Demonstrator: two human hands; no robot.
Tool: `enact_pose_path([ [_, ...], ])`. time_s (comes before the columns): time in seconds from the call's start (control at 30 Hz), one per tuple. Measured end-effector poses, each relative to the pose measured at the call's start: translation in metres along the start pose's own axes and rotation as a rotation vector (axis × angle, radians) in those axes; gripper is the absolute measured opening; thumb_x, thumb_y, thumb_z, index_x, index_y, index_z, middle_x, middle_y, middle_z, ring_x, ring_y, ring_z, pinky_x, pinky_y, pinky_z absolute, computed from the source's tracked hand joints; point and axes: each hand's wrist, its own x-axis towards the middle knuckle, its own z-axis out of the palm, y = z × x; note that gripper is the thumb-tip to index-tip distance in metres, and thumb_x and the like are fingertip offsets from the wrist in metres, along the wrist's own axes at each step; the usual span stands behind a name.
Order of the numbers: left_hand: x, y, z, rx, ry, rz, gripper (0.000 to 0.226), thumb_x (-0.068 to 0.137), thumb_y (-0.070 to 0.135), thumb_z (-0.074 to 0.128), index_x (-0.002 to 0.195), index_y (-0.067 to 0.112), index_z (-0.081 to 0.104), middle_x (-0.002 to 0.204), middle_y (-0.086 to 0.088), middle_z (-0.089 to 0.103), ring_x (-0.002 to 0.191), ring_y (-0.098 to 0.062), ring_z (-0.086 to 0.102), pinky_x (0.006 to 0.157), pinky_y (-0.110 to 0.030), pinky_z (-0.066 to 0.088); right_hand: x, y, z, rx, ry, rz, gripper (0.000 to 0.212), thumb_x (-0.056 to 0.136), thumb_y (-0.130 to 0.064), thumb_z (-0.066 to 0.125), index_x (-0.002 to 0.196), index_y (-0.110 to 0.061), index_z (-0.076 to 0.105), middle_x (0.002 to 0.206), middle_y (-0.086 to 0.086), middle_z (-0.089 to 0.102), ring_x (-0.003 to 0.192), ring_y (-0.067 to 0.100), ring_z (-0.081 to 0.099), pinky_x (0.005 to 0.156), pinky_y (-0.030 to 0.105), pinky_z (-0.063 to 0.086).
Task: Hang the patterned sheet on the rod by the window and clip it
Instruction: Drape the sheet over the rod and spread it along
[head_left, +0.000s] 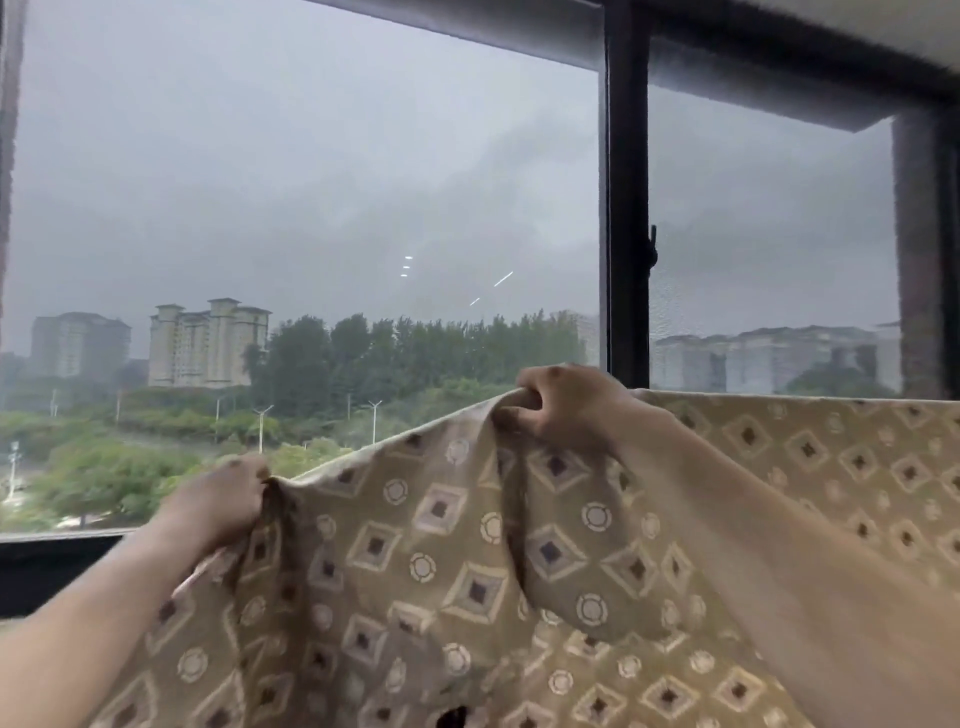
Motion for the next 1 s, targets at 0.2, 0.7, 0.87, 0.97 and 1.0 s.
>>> enact_pose_path([
  [0.2, -0.103, 0.104, 0.045, -0.335, 0.101, 0.367, 0.049, 0.07, 0.068, 0.05, 0.098, 0.027, 0.05, 0.091, 0.02, 0.049, 0.083, -0.005, 0.049, 0.071, -0.029, 0.04, 0.006, -0.004, 0.007, -0.065, 0.034, 0.045, 0.045, 0.085, -0.07, 0.046, 0.068, -0.028, 0.044, 0.073, -0.013, 0.053, 0.074, 0.015, 0.054, 0.069, 0.035, 0.042],
  [0.7, -0.045, 0.066, 0.031, -0.054, 0.316, 0.329, 0.019, 0.091, 0.029, 0.055, 0.076, 0.017, 0.054, 0.073, -0.007, 0.071, 0.07, -0.035, 0.068, 0.049, -0.031, 0.035, -0.005, 0.011, 0.003, -0.048, 0.031, 0.152, 0.056, 0.072, -0.084, 0.047, 0.074, -0.028, 0.043, 0.075, -0.009, 0.055, 0.072, 0.013, 0.053, 0.064, 0.034, 0.039],
  [0.87, -0.036, 0.05, 0.033, 0.062, 0.063, 0.223, 0.026, 0.084, 0.037, 0.058, 0.07, 0.022, 0.043, 0.081, -0.003, 0.069, 0.082, -0.03, 0.066, 0.059, -0.033, 0.042, 0.002, -0.007, 0.006, -0.113, -0.034, 0.112, 0.036, 0.08, -0.067, 0.05, 0.086, -0.033, 0.042, 0.088, -0.01, 0.055, 0.089, 0.017, 0.057, 0.083, 0.038, 0.043],
  [0.97, -0.05, 0.068, 0.04, -0.055, -0.021, 0.234, 0.012, 0.079, 0.035, 0.056, 0.075, 0.027, 0.047, 0.088, 0.002, 0.064, 0.093, -0.027, 0.063, 0.07, -0.034, 0.046, 0.003, -0.003, 0.007, -0.125, -0.051, 0.137, 0.032, 0.08, -0.057, 0.054, 0.095, -0.031, 0.043, 0.092, -0.006, 0.053, 0.092, 0.019, 0.053, 0.092, 0.04, 0.042],
  [1.0, -0.056, 0.081, 0.043, -0.176, 0.048, 0.262, 0.01, 0.078, 0.03, 0.058, 0.086, 0.029, 0.053, 0.097, 0.002, 0.062, 0.098, -0.025, 0.061, 0.076, -0.034, 0.047, 0.002, -0.001, 0.007, -0.1, -0.053, 0.147, 0.033, 0.081, -0.057, 0.055, 0.096, -0.03, 0.043, 0.092, -0.006, 0.052, 0.092, 0.019, 0.053, 0.09, 0.039, 0.043],
])
